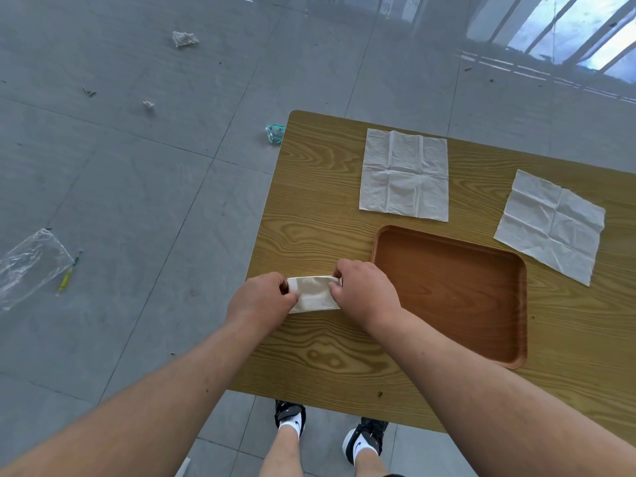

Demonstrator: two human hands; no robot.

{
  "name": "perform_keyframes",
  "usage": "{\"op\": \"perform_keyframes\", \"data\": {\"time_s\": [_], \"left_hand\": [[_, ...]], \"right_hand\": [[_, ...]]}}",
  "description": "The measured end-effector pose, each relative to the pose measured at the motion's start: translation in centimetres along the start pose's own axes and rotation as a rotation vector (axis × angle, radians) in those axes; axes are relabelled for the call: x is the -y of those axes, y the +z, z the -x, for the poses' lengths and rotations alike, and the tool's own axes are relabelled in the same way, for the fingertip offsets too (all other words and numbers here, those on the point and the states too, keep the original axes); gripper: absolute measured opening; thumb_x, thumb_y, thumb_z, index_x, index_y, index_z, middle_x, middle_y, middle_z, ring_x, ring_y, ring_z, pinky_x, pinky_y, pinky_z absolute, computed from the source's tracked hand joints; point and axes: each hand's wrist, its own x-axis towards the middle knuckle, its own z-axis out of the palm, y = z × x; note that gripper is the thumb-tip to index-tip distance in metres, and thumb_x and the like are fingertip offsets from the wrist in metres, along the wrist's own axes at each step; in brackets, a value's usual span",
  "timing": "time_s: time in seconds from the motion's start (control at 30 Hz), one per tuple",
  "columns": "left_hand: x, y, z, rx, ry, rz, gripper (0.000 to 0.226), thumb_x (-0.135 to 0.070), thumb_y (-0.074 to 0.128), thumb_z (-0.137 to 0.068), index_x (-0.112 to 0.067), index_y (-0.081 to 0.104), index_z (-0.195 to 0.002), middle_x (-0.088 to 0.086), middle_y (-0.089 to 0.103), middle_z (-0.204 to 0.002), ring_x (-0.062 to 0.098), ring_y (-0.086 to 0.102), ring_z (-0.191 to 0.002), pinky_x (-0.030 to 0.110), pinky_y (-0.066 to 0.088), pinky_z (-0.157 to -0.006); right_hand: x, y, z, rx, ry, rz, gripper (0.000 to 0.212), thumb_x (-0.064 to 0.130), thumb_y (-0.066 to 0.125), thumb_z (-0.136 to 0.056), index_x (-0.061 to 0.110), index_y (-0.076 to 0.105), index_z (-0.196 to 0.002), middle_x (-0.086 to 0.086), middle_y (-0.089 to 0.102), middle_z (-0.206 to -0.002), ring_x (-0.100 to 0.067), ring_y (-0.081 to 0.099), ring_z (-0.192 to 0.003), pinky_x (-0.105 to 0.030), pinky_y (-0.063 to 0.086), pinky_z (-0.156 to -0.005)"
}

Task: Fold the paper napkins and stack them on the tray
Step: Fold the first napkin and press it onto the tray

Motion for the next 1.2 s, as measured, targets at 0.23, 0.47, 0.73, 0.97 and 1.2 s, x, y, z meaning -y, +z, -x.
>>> {"op": "perform_keyframes", "data": {"time_s": [0.23, 0.47, 0.73, 0.97, 1.2], "left_hand": [[0.3, -0.1, 0.1, -0.036, -0.017, -0.055, 0.028, -0.056, 0.069, -0.084, -0.032, 0.054, -0.082, -0.013, 0.060, -0.078, 0.010, 0.057, -0.072, 0.033, 0.051, -0.060], [0.6, -0.3, -0.1, -0.060, 0.029, -0.012, 0.046, -0.061, 0.071, -0.081, -0.035, 0.044, -0.107, -0.013, 0.056, -0.089, 0.014, 0.059, -0.080, 0.033, 0.050, -0.060], [0.0, -0.6, -0.7, -0.020, 0.059, -0.041, 0.024, -0.049, 0.067, -0.089, -0.033, 0.058, -0.104, -0.011, 0.058, -0.106, 0.015, 0.058, -0.091, 0.035, 0.052, -0.071], [-0.6, -1.0, -0.7, 0.008, 0.039, 0.038, 0.013, -0.042, 0.063, -0.088, -0.032, 0.057, -0.084, -0.011, 0.060, -0.089, 0.010, 0.056, -0.080, 0.032, 0.047, -0.061], [-1.5, -1.2, -0.4, 0.085, -0.165, 0.614, 0.009, -0.022, 0.071, -0.082, -0.017, 0.063, -0.084, -0.001, 0.071, -0.069, 0.012, 0.068, -0.056, 0.032, 0.055, -0.054]], "right_hand": [[0.2, 0.1, -0.4, -0.084, -0.032, 0.093, 0.020, 0.043, 0.058, -0.097, 0.023, 0.057, -0.098, 0.004, 0.065, -0.096, -0.021, 0.057, -0.089, -0.037, 0.049, -0.079], [0.0, 0.0, -0.4, -0.145, 0.021, 0.142, 0.030, 0.052, 0.058, -0.097, 0.022, 0.056, -0.101, 0.003, 0.064, -0.096, -0.022, 0.058, -0.091, -0.039, 0.051, -0.081], [-0.7, 0.8, 0.2, -0.140, 0.018, 0.270, 0.033, 0.052, 0.048, -0.100, 0.023, 0.063, -0.094, 0.002, 0.066, -0.094, -0.021, 0.056, -0.087, -0.036, 0.044, -0.077], [0.1, 0.4, 0.6, -0.120, 0.065, 0.091, 0.029, 0.045, 0.048, -0.100, 0.020, 0.063, -0.098, 0.002, 0.063, -0.095, -0.020, 0.054, -0.088, -0.037, 0.048, -0.079], [1.1, 0.4, 4.4, -0.017, 0.205, -0.192, 0.054, 0.054, 0.046, -0.100, 0.018, 0.058, -0.062, 0.003, 0.059, -0.057, -0.015, 0.053, -0.051, -0.042, 0.046, -0.051]]}}
